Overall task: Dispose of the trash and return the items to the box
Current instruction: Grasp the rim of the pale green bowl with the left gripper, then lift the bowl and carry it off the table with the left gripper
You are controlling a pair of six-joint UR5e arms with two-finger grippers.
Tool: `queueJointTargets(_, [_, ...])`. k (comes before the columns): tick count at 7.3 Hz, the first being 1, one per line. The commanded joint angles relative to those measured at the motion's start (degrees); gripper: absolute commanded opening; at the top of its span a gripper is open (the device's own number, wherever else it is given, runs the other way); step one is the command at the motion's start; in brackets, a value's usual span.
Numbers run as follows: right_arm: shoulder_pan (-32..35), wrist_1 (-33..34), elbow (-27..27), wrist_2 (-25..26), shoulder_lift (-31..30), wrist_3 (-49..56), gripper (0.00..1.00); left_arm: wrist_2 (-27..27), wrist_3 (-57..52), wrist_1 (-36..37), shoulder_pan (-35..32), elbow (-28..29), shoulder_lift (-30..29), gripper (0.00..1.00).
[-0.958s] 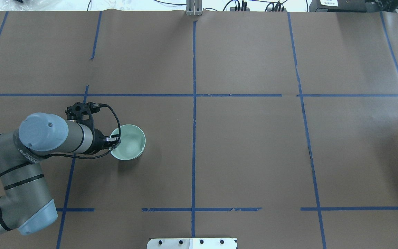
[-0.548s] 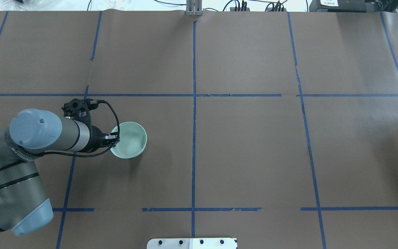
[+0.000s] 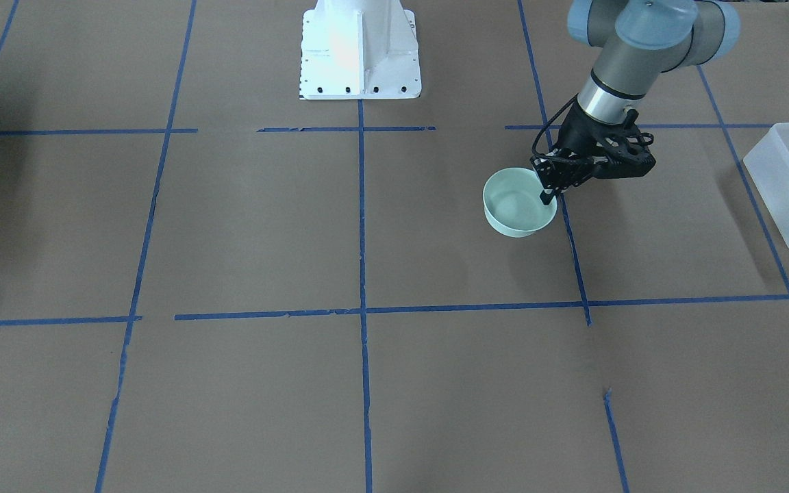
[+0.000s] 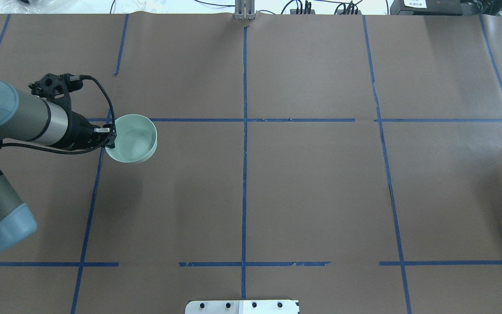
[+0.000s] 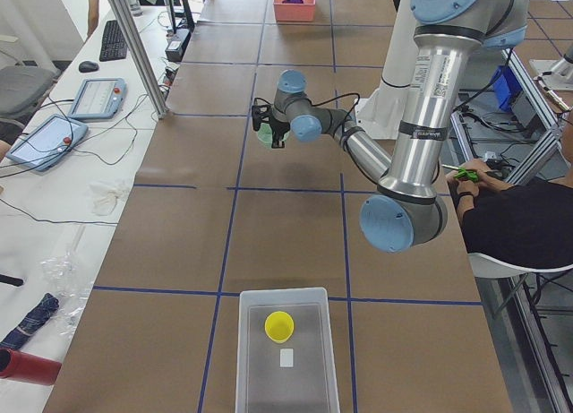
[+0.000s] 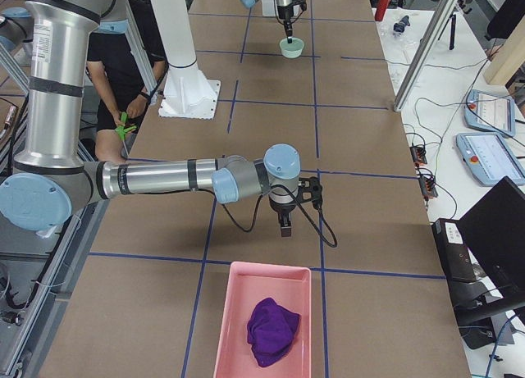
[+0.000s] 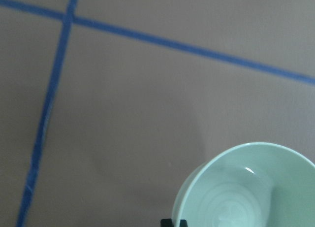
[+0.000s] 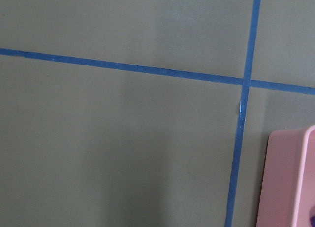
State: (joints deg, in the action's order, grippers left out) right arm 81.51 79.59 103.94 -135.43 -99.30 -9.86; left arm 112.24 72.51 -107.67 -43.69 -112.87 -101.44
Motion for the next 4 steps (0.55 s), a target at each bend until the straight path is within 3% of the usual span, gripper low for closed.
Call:
queueJointTargets(1, [5.5, 9.3, 0.2, -0.4, 1.1, 10.1, 1.0, 3.0, -6.5, 0.1, -4.5, 0.0, 1.8, 0.0])
queueJointTargets(2, [8.2, 14.6, 0.5, -0.3, 3.3, 13.7, 1.0, 3.1, -9.6, 0.1, -5.6, 0.0, 3.3, 0.0])
queueJointTargets(4, [10.3, 16.5, 0.1, -0.4, 3.5, 16.8, 1.0, 6.1, -18.2, 0.3, -11.6, 1.4, 4.6, 0.0])
